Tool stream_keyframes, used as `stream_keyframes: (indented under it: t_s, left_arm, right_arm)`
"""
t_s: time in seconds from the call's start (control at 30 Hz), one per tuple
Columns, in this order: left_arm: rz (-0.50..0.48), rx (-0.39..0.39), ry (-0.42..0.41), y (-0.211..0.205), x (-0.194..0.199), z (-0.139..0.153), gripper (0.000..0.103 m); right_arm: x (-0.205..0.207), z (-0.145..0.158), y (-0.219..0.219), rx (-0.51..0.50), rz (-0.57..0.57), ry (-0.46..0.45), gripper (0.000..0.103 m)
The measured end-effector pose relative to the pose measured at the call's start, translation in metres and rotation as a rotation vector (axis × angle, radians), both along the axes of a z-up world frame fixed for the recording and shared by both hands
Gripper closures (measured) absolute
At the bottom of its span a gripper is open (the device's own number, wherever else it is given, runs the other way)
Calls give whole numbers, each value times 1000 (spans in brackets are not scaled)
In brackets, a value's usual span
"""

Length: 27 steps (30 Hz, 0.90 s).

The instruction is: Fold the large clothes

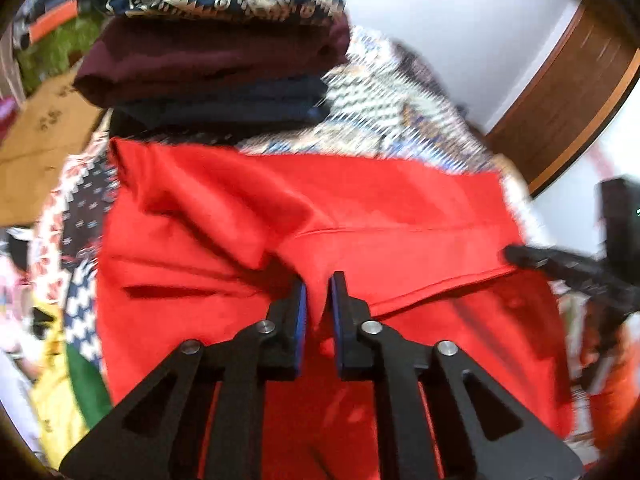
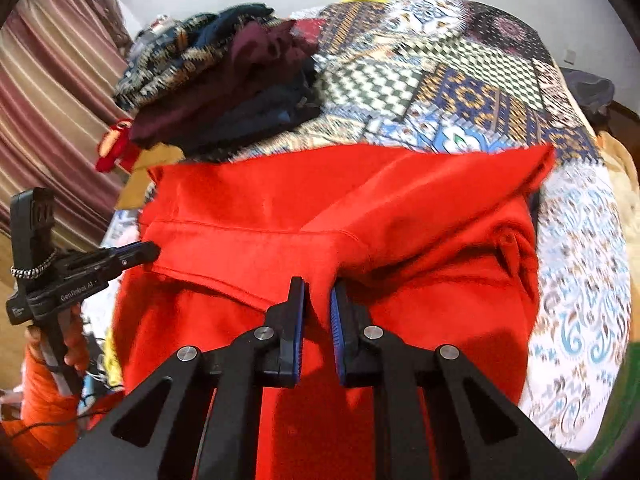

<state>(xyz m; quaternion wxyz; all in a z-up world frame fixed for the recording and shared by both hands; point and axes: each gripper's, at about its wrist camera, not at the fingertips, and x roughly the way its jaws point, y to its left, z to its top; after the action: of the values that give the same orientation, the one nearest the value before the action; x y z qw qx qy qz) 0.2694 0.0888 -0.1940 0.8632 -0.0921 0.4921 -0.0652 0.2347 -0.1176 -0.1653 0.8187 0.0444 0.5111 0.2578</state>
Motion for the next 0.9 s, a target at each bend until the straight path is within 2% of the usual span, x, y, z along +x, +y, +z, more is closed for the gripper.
stream_keyframes:
  t_s: [0.13,0.17,0.27,0.33,0.43,0.53,0.6,0.67,0.77,0.9]
  left_arm:
    - [14,103,80,3,-11,-26,88]
    - [24,100,93,8,-15,-31,87]
    - [83,60,119,27,-26,-35,73]
    - [148,43,100,44,-36,-30,62]
    - [230,30,63,65,-46,-17,53]
    - [300,22,27,88,-60,-1,46]
    - [335,28,9,106,-75,10,42]
    - [358,27,2,116,-85,15,38]
    - [388,7,11,132,-101,11,35]
    - [403,-77,61,141,-110,-9,35]
  right_arm:
    - [-9,-3,-15,-47,-30,15,89]
    - [-12,-1,-22,-44,-43,20,84]
    - [-20,7,-38,-32,-97,10,65]
    - [-27,18,-52,-25,-139,-19,63]
    - [-36,35,-72,4,-194,-50,62]
    - [-46,51,-91,20,-242,-89,56]
    - [-54,63,-102,8,-264,-129,47]
    - [-60,70,-109,-14,-278,-159,44]
    - [-67,72,-118,-39,-304,-169,34]
    - [-69,54,-126,-44,-325,-108,34]
